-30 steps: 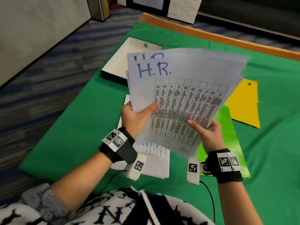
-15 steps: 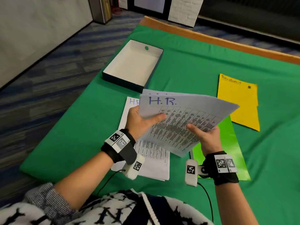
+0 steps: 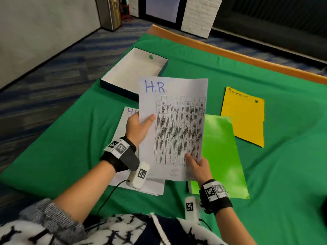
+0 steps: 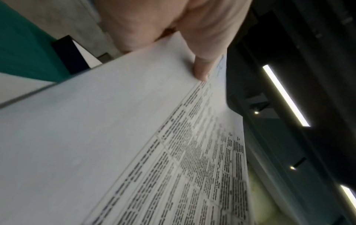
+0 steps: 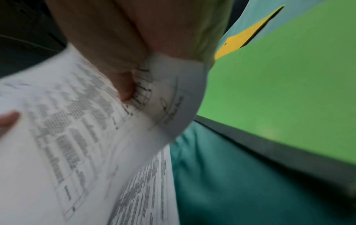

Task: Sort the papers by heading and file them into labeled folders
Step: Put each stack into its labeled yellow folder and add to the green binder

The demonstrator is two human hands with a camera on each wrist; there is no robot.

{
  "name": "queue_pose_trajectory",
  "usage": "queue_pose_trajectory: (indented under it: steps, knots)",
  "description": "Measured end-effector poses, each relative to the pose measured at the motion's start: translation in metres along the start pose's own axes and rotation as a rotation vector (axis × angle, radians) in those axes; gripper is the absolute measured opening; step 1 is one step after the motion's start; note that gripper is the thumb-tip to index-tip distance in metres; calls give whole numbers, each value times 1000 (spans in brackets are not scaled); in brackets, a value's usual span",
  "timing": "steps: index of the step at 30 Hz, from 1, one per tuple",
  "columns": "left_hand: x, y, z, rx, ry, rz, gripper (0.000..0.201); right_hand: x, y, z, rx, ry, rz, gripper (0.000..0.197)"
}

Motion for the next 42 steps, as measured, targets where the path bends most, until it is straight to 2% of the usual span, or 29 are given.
queue_pose_trajectory:
  steps: [3, 6, 10, 14, 17, 19, 24, 27, 32, 34, 38, 41, 42]
  knots:
    - [-21, -36, 26, 193, -91, -95, 28, 3, 14, -26, 37, 80, 28, 6]
    - [-50, -70, 52, 287, -188, -204, 30, 6, 22, -50, 61, 106, 21, 21]
    - [-70, -77, 64, 225, -131, -199, 31, 5, 36, -74, 68, 29, 63, 28]
    - [-72, -84, 69, 184, -115, -225, 21, 2, 51, -100, 69, 73, 85, 25]
    - [-76, -105, 77, 265, -225, -350, 28, 4, 65, -115, 129, 96, 140, 18]
    - [-83, -114, 83, 353, -274, -386, 30, 4, 73, -124, 94, 105, 155, 14]
    - [-95, -132, 78, 524, -210, -398, 32, 11, 103, -145, -157, 174, 217, 29]
    - [-106, -136, 76, 523, -193, -420, 41, 8, 113, -156, -173, 219, 291, 21]
    - [-126, -142, 79, 259, -159, -619, 20, 11, 125, -162, -39, 175, 401, 24]
    - [-129, -142, 77, 309, -176, -601, 13, 14, 127, -163, 47, 124, 475, 23]
    - [-135, -147, 74, 281, -154, -627, 18, 16, 125, -160, 246, 17, 559, 17]
    - [-136, -149, 75, 302, -138, -590, 14, 14, 126, -158, 253, -62, 591, 15]
    - [-137, -149, 76, 306, -131, -579, 20, 13, 127, -158, 241, -79, 599, 16]
Point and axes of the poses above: each hand's wrist, its own x-axis towards the middle knuckle, its own z-axis out of the palm, y = z × x, the point moved 7 cm from there along x, towards the middle knuckle, and after that the axes turned 10 degrees about -x, right-handed, at the moved point
